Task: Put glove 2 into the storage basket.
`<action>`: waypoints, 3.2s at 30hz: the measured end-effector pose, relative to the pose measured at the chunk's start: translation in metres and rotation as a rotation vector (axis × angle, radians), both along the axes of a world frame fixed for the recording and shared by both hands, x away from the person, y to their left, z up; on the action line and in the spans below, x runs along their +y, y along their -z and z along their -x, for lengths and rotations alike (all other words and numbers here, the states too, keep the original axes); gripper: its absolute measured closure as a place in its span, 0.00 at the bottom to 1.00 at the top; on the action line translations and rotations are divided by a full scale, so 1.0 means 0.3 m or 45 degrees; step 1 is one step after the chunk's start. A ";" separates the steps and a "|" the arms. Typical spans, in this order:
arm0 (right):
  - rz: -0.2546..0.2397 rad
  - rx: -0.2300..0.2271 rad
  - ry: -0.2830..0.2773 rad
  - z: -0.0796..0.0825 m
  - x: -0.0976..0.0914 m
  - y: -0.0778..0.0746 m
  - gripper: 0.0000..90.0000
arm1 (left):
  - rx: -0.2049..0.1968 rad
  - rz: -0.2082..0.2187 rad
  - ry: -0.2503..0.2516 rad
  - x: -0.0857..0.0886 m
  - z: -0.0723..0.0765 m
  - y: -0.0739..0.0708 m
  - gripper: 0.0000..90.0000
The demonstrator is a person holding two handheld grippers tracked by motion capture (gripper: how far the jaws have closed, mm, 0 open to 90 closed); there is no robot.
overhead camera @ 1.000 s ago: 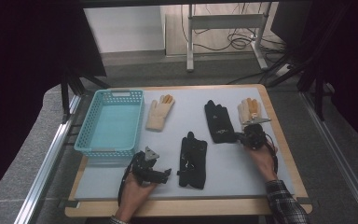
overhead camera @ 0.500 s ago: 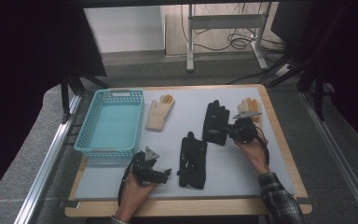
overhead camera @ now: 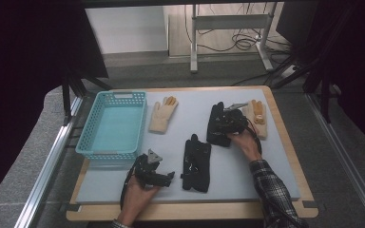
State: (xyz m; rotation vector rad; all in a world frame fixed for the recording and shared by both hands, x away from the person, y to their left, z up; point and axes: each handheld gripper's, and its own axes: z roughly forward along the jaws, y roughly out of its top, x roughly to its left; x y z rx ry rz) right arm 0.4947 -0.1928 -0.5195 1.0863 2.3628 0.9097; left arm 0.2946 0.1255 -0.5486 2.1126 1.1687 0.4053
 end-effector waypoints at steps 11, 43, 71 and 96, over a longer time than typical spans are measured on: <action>-0.110 0.118 0.085 -0.012 -0.032 -0.021 0.90 | 0.000 0.000 0.000 0.000 0.000 0.000 0.02; -0.329 0.023 -0.148 0.388 0.062 -0.292 0.89 | -0.003 0.003 -0.004 -0.001 0.000 0.000 0.02; -0.203 0.013 -0.064 0.586 0.227 -0.085 0.62 | 0.001 -0.002 -0.001 0.000 0.000 0.000 0.02; -0.162 0.142 -0.233 0.615 0.029 0.013 0.85 | 0.007 -0.008 -0.022 0.014 0.015 -0.008 0.06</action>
